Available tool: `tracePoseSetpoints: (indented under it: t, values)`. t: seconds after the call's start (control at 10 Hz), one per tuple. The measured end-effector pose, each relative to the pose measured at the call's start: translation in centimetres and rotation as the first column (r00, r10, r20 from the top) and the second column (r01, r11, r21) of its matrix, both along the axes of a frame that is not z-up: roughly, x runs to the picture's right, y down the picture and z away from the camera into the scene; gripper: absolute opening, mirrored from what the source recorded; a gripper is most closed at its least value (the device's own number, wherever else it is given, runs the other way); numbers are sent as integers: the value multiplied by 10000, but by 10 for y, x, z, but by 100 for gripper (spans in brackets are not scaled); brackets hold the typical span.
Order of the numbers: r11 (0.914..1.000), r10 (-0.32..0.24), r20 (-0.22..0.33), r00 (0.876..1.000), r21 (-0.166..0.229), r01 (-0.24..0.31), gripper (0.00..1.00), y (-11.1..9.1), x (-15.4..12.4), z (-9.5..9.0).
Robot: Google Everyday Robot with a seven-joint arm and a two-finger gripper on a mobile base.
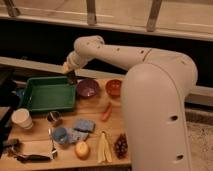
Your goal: Wipe purple bowl with eraser
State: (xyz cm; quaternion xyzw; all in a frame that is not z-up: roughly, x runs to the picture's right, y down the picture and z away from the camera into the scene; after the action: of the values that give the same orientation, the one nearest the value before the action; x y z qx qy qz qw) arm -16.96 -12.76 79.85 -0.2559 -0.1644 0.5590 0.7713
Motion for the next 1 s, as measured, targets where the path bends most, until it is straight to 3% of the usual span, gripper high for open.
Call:
tracePoseSetpoints:
  t: [0.4, 0.6, 0.9, 1.0]
  values:
    - [9926, 1205, -622, 9908, 195, -1195, 0, -35, 82, 18]
    - [9852, 1713, -867, 9814, 59, -1714, 0, -36, 107, 26]
    - [9714, 2309, -1387, 9631, -237, -2363, 0, -20, 124, 45]
    - [9708, 2329, -1426, 9620, -251, -2387, 0, -19, 124, 47]
